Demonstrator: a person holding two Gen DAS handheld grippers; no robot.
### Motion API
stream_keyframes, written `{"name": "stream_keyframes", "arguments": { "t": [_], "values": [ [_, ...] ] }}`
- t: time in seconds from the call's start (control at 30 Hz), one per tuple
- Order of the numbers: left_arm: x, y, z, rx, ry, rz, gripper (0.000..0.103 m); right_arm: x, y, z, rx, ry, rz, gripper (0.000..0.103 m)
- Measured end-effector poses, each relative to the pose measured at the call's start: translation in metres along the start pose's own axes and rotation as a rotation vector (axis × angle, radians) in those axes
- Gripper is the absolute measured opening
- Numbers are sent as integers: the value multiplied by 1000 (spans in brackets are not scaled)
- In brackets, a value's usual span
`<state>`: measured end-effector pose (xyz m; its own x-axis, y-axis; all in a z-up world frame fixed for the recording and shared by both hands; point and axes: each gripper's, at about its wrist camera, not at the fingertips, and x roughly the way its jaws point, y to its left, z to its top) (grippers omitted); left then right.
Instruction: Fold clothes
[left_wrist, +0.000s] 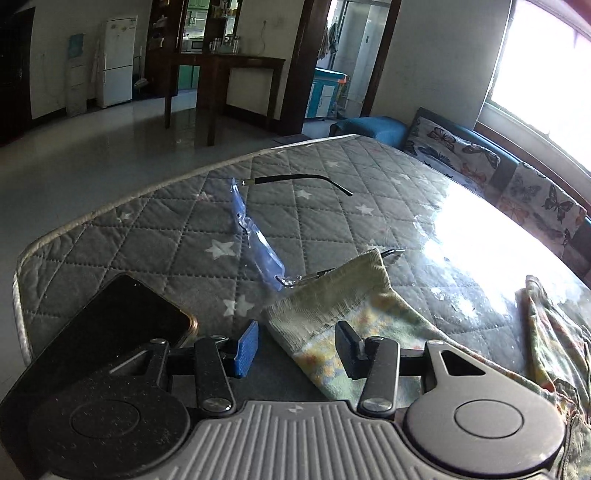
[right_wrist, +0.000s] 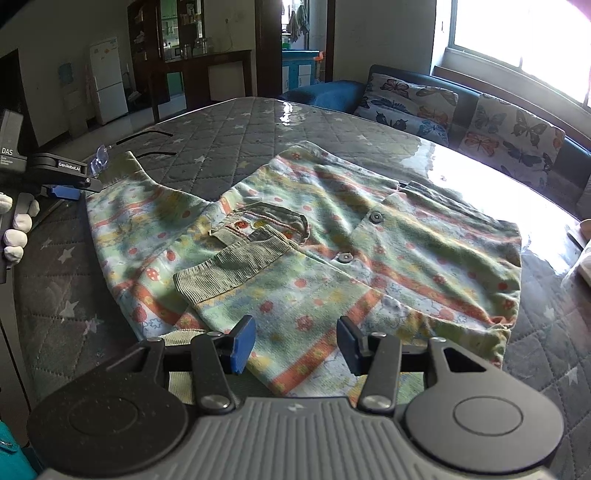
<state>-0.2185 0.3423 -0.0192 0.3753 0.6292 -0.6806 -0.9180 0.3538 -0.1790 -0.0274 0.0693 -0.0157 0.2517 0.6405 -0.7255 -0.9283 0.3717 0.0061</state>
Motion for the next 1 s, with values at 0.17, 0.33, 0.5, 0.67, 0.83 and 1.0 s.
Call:
{"name": "stream_keyframes", "arguments": {
  "t": [0.17,0.33,0.5,0.67,0.83,1.0],
  "values": [
    [2,2,-2,0,-14,1,13,-2,-2,-2,17,-7,0,50],
    [-13,4,0,-17,-50,-54,5,-8,-2,-3,17,-19,-1,50],
    [-50,-15,6,10,-111,-220,3,-13,-4,-1,23,-38,-6,50],
    [-94,-57,8,88,-147,-435,3,-19,-7,0,33,-61,-12,50],
    [-129,-102,2,172,-154,-638,3,-27,-15,-3,59,-86,-24,50],
    [-139,-139,-12,204,-85,-815,2,-33,-26,-6,95,-100,-31,50]
  ]
}}
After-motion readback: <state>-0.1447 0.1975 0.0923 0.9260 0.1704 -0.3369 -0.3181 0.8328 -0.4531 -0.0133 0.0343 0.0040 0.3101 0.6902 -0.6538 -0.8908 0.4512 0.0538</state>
